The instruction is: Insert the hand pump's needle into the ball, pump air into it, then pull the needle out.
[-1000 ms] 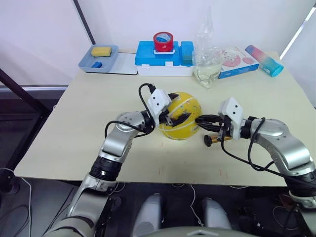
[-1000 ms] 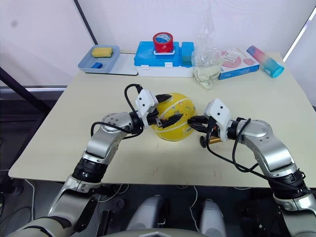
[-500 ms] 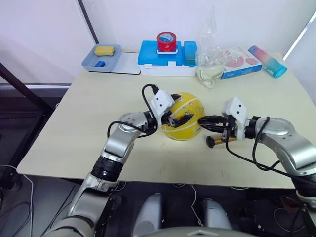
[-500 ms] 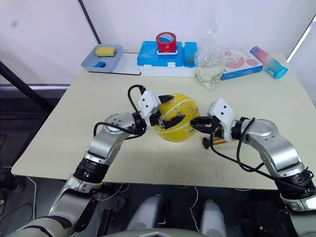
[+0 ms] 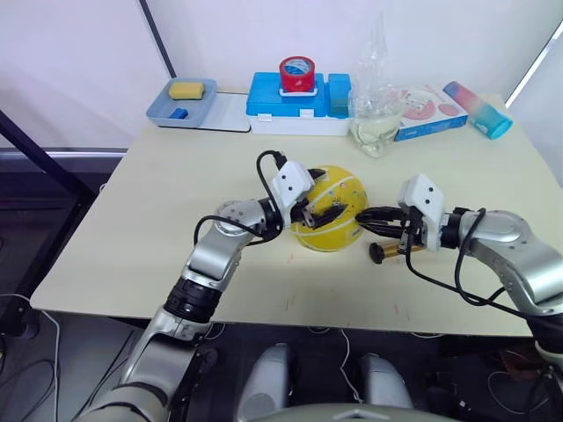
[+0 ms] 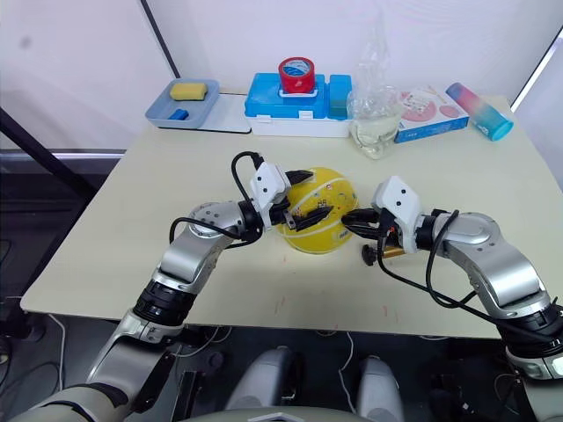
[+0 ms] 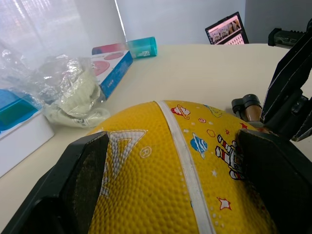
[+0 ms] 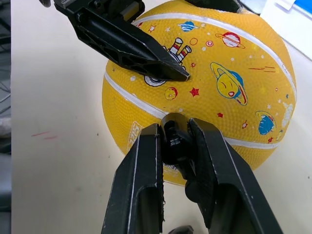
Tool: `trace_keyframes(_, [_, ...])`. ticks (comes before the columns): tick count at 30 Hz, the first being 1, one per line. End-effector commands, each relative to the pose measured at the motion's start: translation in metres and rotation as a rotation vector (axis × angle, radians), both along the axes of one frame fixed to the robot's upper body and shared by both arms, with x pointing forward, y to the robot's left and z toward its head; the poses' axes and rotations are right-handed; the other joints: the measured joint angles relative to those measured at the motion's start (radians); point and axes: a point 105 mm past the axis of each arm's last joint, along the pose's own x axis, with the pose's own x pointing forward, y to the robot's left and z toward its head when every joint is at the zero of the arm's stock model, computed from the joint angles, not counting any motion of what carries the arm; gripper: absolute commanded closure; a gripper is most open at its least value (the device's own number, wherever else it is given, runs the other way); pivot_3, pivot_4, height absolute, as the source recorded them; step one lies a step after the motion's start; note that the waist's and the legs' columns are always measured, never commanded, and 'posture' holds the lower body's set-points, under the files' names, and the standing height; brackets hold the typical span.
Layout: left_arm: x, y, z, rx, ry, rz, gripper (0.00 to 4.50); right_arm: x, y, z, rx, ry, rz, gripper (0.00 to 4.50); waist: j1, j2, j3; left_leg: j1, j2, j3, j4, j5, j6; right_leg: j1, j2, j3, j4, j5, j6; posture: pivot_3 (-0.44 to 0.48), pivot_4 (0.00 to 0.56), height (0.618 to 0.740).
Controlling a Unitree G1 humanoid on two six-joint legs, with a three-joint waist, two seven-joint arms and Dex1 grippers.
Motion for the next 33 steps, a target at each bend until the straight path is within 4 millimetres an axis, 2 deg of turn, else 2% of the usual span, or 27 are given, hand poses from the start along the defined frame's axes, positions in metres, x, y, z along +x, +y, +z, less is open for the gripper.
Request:
trace_keyframes(1, [0.014,0.047,-0.081,0.198,0.225,0.213,0.0,-0.003,-0.015,0.048,-0.003,-0.165,-0.034,4.19,0.001,0.0,0.0,0.0,0.0,0.0,0.0,0.0,0.0,0.0,0.0,0.0,0.0,0.0,0.0,0.0,0.15,0.739])
trace_keyframes(7, [0.014,0.043,-0.099,0.215,0.252,0.231,0.0,-0.004,-0.019,0.053,-0.029,-0.164,-0.04,4.19,0.004,0.0,0.0,0.0,-0.001,-0.001,0.0,0.0,0.0,0.0,-0.001,0.0,0.0,0.0,0.0,0.0,0.15,0.739])
trace_keyframes(17, [0.015,0.043,-0.112,0.234,0.26,0.243,0.0,-0.006,-0.027,0.057,-0.076,-0.158,-0.042,4.19,0.013,0.0,-0.001,0.0,-0.003,-0.008,0.001,0.001,0.001,0.002,-0.003,0.0,0.0,-0.001,0.002,0.0,0.15,0.739])
trace_keyframes(22, [0.014,0.041,-0.113,0.235,0.259,0.235,0.0,-0.006,-0.031,0.056,-0.091,-0.155,-0.044,4.19,0.012,0.0,-0.004,0.0,-0.003,-0.008,0.001,0.001,0.001,0.003,-0.003,0.0,0.0,-0.002,0.002,0.0,0.15,0.739])
trace_keyframes(27, [0.013,0.04,-0.114,0.233,0.259,0.227,0.0,-0.007,-0.033,0.056,-0.098,-0.154,-0.047,4.19,-0.01,-0.005,-0.033,0.005,0.0,-0.007,0.0,0.0,0.001,0.005,-0.001,-0.001,-0.001,-0.003,0.004,0.0,0.15,0.739])
trace_keyframes(33, [0.014,0.035,-0.107,0.194,0.243,0.212,0.0,-0.005,-0.039,0.051,-0.1,-0.152,-0.075,4.19,-0.023,0.001,-0.043,0.006,0.001,-0.007,0.0,-0.002,-0.004,0.006,-0.001,-0.001,0.0,-0.004,0.004,0.0,0.15,0.739])
